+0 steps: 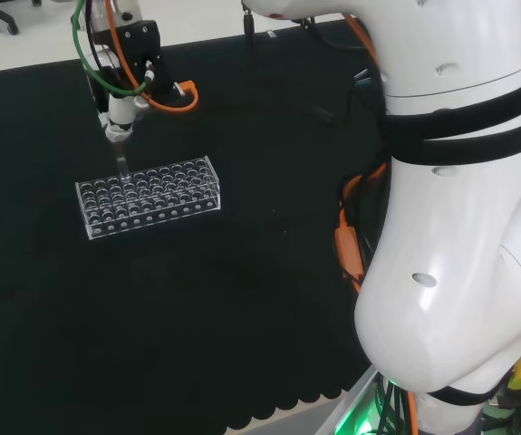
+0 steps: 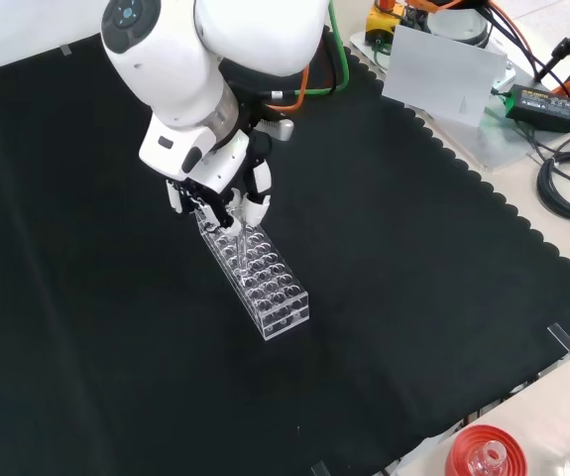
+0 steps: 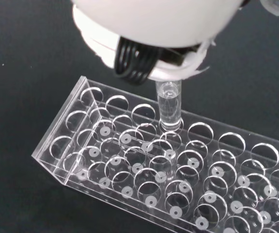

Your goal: Pick up the test tube.

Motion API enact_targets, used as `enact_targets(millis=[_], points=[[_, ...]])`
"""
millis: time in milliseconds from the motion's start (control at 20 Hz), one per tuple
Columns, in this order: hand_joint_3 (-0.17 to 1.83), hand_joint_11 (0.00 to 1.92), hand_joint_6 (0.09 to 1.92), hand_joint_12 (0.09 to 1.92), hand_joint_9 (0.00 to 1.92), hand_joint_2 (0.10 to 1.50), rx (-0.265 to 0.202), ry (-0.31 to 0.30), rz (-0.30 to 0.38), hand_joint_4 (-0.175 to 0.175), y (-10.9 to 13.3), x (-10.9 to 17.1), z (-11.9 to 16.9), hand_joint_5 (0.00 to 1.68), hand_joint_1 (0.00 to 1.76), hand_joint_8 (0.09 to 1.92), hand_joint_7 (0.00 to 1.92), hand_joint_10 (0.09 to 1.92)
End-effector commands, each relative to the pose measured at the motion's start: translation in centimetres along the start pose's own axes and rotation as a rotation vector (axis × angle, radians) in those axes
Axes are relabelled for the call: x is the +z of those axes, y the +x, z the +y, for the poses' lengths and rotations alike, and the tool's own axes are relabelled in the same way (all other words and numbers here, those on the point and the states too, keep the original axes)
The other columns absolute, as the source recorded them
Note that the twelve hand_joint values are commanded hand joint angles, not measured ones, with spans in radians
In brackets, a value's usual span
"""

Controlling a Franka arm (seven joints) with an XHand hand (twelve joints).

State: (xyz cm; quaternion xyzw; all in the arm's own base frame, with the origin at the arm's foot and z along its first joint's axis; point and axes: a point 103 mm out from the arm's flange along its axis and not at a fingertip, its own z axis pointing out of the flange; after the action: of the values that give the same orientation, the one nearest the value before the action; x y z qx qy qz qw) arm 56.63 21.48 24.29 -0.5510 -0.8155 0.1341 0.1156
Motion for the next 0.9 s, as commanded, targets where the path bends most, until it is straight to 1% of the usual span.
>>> enact_targets(millis=[50,200,400,650,900], points=[[0.78,1.04,0.16,1.16,1.72,0.51,-0.003,-0.001,-0.001,-0.175,-0.1,-0.5,-0.4,1.56,1.24,0.26,1.88,0.32],[0.78,1.04,0.16,1.16,1.72,0.50,-0.008,-0.009,0.005,-0.175,-0.2,-1.1,-0.6,1.56,1.24,0.26,1.88,0.32],[0.79,1.04,0.16,1.16,1.72,0.50,-0.011,-0.032,0.012,-0.175,-0.5,-2.8,-1.7,1.56,1.24,0.25,1.88,0.32],[0.79,1.04,0.16,1.16,1.72,0.50,-0.010,-0.052,0.011,-0.175,-0.9,-4.0,-2.9,1.57,1.24,0.25,1.88,0.32],[0.79,1.04,0.15,1.16,1.73,0.50,-0.010,-0.105,0.017,-0.175,-1.4,-6.3,-5.0,1.57,1.24,0.25,1.88,0.31]])
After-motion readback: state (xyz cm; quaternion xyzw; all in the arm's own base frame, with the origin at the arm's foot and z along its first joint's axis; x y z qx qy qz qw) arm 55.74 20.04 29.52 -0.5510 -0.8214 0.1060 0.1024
